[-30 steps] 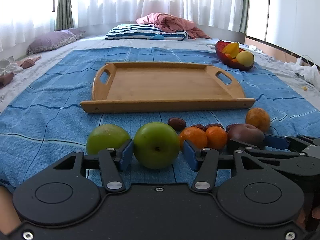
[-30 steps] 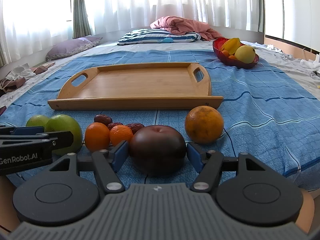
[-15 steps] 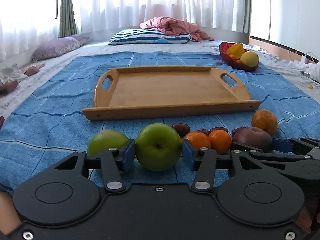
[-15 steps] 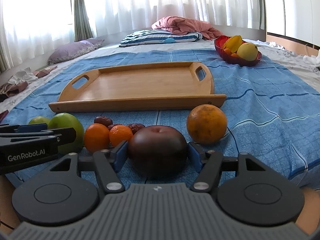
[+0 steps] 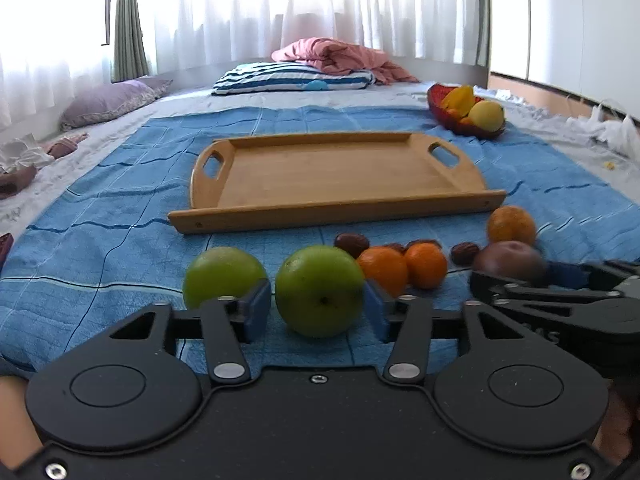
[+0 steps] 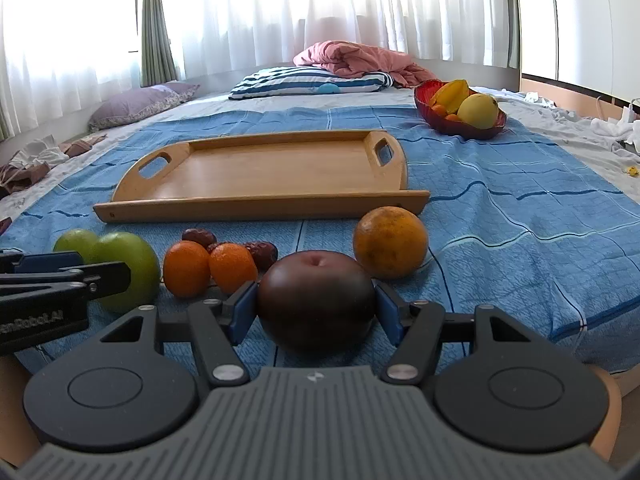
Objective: Organize fruits
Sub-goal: 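Lower the left tool onto the green apple while the right tool approaches the dark red fruit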
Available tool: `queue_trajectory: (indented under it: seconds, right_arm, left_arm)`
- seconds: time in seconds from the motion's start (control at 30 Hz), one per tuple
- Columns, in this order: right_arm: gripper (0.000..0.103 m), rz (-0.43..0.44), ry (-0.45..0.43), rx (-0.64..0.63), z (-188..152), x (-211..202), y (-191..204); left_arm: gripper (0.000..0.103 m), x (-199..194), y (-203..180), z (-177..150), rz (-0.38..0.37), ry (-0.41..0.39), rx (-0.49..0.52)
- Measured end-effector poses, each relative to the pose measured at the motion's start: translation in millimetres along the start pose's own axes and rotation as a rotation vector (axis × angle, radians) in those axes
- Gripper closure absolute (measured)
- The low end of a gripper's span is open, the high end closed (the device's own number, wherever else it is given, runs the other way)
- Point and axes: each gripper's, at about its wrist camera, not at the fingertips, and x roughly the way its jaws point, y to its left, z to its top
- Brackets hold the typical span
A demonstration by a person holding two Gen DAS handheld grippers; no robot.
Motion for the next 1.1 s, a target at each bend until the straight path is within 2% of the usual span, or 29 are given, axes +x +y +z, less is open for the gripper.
queue_trajectory:
  seconds: [0.17,0.47,0.53,0.7,0.73,1.1]
  right_arm:
    - [0.036,-0.003,-0.004,-0.01,-1.4,-0.2,0.8]
    - [0.033,0.002,-0.014,-0.025,-1.2,0.7,1.7]
    - [0.025,0.0,-0.018,-0.031,-1.9,0.7,1.7]
    - [0.019,-0.012,-0.024,-0.035,-2.8,0.5,1.7]
    - [0.017,-0.013,-0.022,-0.032,-2.9,1.1,0.8]
    - [0.017,-0.003,-0.004,-0.029,-6.5,5.3,0.5]
  left_arm:
    - [0.048,11.0,2.2,-1.5,-0.011,0.017,-0.037]
    - [0.04,21.7,-4.7,-0.7,0.014,-0.011,-0.054]
    - [0.039,23.2,-6.6,-0.9,0.023,-0.023,-0.057]
    - [0.042,25.0,-6.3,-2.6,0.032,-0.049,-0.076]
    - [0.05,24.4,-6.4,-2.8,0.039,-0.051,-0.075]
    - [0.05,-0.9,-9.1,-14.1,0.027,-0.023,-0.019]
